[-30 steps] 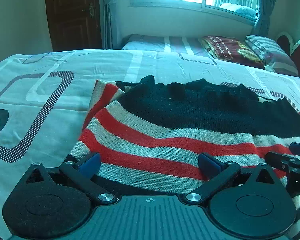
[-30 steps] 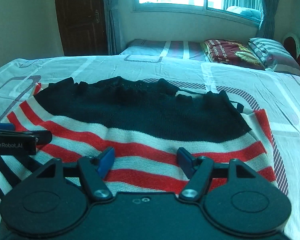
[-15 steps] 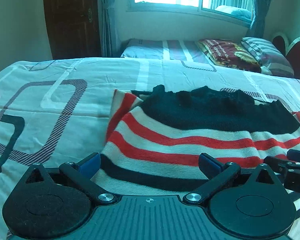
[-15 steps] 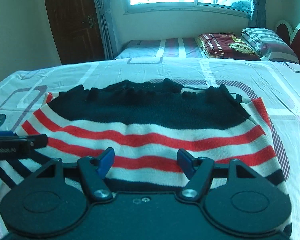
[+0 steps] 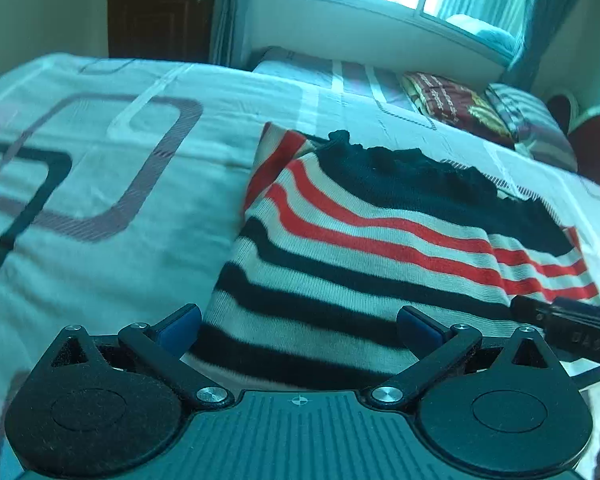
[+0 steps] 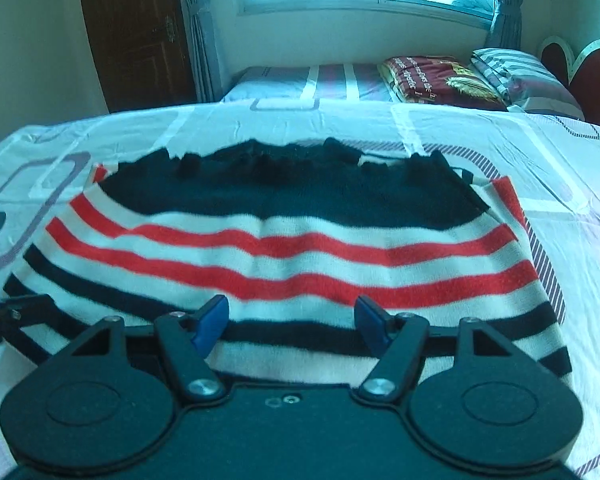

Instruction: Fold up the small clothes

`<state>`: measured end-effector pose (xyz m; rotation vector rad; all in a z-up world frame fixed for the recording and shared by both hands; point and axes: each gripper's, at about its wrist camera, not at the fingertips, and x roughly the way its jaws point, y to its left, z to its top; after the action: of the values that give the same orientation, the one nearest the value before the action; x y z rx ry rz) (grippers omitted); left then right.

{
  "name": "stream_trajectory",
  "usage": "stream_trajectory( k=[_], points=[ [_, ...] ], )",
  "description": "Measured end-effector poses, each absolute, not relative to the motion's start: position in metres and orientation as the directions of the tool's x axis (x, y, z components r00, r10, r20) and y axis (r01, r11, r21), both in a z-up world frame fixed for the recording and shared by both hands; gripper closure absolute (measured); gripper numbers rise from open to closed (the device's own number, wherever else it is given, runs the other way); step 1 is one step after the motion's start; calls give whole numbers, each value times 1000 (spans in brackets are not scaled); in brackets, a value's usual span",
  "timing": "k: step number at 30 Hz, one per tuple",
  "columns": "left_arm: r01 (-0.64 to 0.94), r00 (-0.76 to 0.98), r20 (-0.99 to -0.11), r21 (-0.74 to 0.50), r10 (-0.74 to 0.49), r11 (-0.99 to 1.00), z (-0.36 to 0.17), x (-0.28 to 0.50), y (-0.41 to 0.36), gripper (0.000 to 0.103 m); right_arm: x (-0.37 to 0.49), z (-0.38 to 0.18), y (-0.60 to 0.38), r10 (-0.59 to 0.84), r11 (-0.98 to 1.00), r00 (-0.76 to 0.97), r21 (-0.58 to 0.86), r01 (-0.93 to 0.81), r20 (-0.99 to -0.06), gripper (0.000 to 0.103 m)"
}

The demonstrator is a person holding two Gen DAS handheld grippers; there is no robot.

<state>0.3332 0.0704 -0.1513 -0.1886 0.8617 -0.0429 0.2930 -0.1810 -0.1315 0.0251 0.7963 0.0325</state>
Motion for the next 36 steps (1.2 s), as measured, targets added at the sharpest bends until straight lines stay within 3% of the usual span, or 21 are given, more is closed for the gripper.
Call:
stream_trajectory(
  k=[10, 17, 18, 20, 27, 28, 30, 32, 36],
  points=[
    [-137, 570, -772, -425, -279, 895, -180, 309, 90, 1, 281, -122, -186, 54, 997, 724, 79, 1, -688, 34],
    [-163, 622, -712, -525, -326, 836, -191, 320, 86, 1, 283, -115, -176, 86, 995, 756, 90, -35, -649, 38],
    [-165, 632, -702, -537, -330, 827, -192, 322, 86, 3, 286, -116, -173, 75, 997, 760, 71, -39, -645, 54],
    [-180, 654, -681, -562, -329, 807, -194, 327, 88, 11, 296, -120, -173, 75, 997, 747, 72, -37, -660, 69],
    [-232, 714, -630, -625, -306, 746, -200, 349, 91, 13, 312, -117, -170, 100, 995, 774, 84, -60, -625, 69],
    [-236, 721, -626, -625, -297, 744, -201, 351, 91, 16, 313, -118, -168, 100, 995, 775, 80, -64, -624, 69],
    [-261, 726, -632, -618, -271, 742, -204, 354, 93, 43, 315, -122, -167, 94, 995, 770, 69, -66, -631, 69],
    [-293, 729, -635, -628, -257, 721, -209, 356, 100, 58, 315, -127, -166, 93, 996, 763, 70, -62, -640, 69],
    [-297, 737, -629, -630, -247, 717, -211, 355, 99, 61, 319, -149, -163, 82, 996, 716, 32, -83, -693, 68]
  ],
)
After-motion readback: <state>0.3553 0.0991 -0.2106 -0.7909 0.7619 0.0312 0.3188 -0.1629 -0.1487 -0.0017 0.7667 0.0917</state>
